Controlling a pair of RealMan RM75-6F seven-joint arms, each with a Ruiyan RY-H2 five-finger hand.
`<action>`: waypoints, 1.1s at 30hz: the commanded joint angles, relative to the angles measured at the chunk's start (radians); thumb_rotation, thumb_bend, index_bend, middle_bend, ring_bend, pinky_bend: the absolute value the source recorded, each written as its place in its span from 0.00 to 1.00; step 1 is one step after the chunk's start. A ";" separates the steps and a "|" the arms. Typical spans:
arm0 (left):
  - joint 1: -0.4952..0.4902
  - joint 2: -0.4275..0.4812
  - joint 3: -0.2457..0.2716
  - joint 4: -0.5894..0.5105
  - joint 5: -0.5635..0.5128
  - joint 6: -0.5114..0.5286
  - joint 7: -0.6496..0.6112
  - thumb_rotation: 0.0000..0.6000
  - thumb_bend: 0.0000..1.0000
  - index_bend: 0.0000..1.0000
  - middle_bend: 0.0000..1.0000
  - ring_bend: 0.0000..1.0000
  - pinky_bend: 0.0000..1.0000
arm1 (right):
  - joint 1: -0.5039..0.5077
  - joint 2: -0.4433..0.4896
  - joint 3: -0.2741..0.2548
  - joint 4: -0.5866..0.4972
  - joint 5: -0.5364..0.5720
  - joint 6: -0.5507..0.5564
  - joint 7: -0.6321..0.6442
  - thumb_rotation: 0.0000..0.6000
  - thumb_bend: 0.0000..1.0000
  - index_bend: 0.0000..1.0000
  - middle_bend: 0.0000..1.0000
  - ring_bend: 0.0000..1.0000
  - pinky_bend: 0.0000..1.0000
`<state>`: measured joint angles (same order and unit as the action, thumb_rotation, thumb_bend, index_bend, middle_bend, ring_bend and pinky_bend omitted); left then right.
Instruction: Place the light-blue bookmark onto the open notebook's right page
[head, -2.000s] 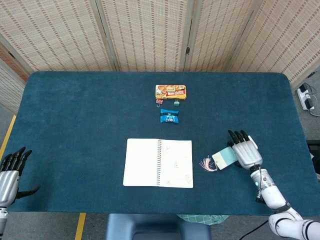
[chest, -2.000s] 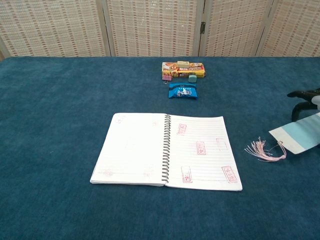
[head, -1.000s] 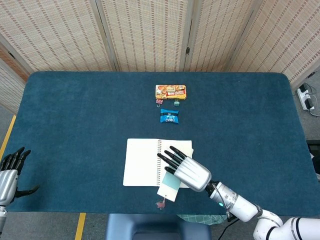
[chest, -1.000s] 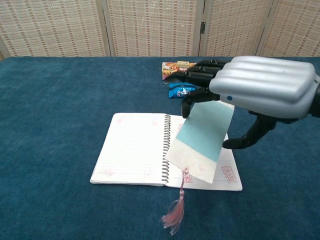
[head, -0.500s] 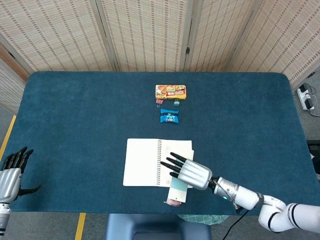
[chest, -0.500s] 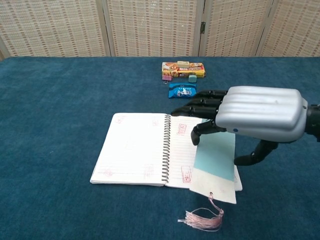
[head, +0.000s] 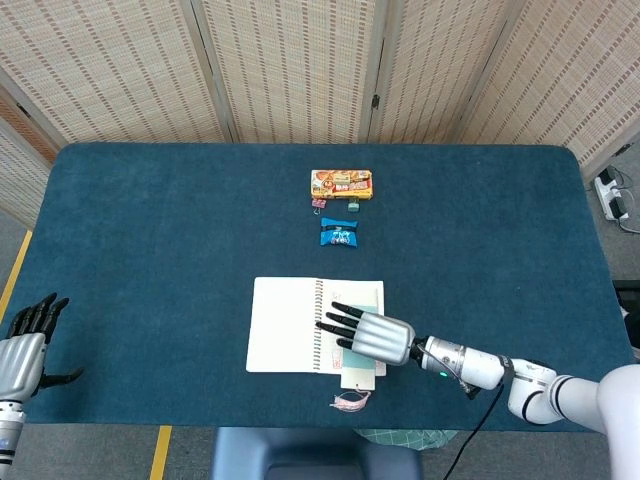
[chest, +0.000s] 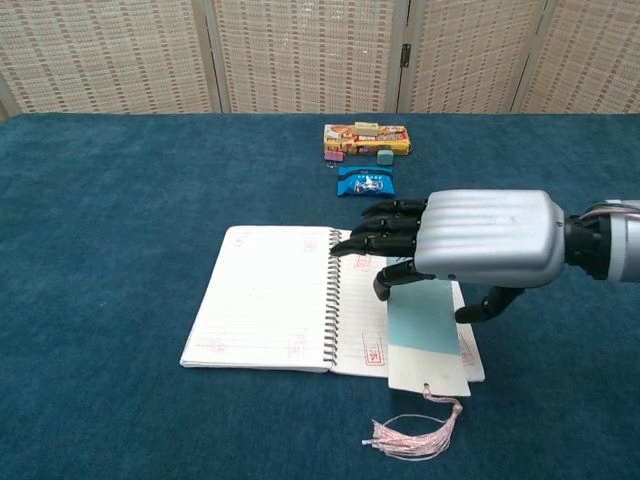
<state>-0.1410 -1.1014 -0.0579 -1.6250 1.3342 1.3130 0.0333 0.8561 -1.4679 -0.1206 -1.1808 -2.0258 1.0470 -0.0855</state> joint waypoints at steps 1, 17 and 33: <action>-0.001 0.000 -0.002 0.001 -0.004 0.000 0.000 1.00 0.11 0.03 0.00 0.00 0.00 | 0.032 -0.054 -0.005 0.080 -0.014 0.018 0.045 1.00 0.25 0.41 0.00 0.00 0.00; -0.010 -0.004 -0.007 0.012 -0.028 -0.019 -0.001 1.00 0.11 0.03 0.00 0.00 0.00 | 0.073 -0.154 -0.021 0.254 0.022 0.037 0.134 1.00 0.25 0.41 0.00 0.00 0.00; -0.011 -0.010 -0.008 0.019 -0.038 -0.019 0.012 1.00 0.11 0.03 0.00 0.00 0.00 | 0.081 -0.198 -0.051 0.329 0.041 0.081 0.189 1.00 0.25 0.41 0.00 0.00 0.00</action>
<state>-0.1524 -1.1115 -0.0657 -1.6057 1.2964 1.2938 0.0447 0.9368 -1.6669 -0.1691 -0.8513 -1.9842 1.1249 0.1022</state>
